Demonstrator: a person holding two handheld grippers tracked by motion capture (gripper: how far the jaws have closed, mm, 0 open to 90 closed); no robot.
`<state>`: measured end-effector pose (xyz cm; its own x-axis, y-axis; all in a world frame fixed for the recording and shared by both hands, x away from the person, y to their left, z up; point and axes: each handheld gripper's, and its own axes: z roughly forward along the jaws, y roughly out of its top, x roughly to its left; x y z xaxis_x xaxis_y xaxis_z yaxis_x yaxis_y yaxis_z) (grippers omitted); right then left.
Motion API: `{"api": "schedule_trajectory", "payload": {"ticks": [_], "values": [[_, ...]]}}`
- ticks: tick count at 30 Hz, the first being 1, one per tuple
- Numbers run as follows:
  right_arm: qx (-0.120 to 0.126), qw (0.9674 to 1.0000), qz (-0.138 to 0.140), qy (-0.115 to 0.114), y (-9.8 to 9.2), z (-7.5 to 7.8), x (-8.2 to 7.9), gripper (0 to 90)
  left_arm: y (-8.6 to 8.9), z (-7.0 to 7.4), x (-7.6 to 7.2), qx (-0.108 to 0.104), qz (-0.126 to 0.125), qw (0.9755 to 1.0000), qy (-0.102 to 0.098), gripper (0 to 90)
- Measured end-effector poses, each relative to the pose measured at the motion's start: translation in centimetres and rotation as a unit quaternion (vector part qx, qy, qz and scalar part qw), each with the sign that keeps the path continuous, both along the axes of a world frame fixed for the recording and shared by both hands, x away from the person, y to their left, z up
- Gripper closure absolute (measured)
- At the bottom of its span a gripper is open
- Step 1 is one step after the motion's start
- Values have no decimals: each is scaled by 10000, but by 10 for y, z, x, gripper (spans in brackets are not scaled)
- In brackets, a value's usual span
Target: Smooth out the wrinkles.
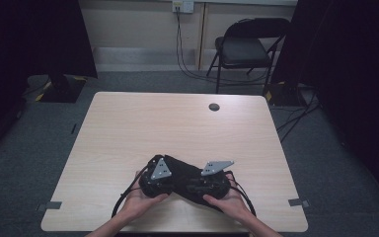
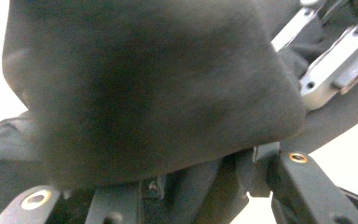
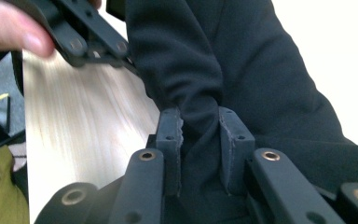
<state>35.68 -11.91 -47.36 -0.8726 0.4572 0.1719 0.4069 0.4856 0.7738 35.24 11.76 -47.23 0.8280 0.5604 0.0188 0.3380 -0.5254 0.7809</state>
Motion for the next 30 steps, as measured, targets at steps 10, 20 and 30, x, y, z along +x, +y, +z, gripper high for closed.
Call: {"api": "schedule_trajectory", "payload": {"ticks": [10, 20, 30], "values": [[175, 9996, 148, 172, 1, -9, 19, 754, 36, 40, -13, -853, -24, 9963, 99, 553], [-86, 9997, 151, -161, 6, -2, 8, 727, 7, 46, 31, -817, -94, 9962, 274, 568], [190, 9997, 172, -60, -18, 32, 0, 626, 7, 12, 27, -41, -311, 9978, 588, 464]]}}
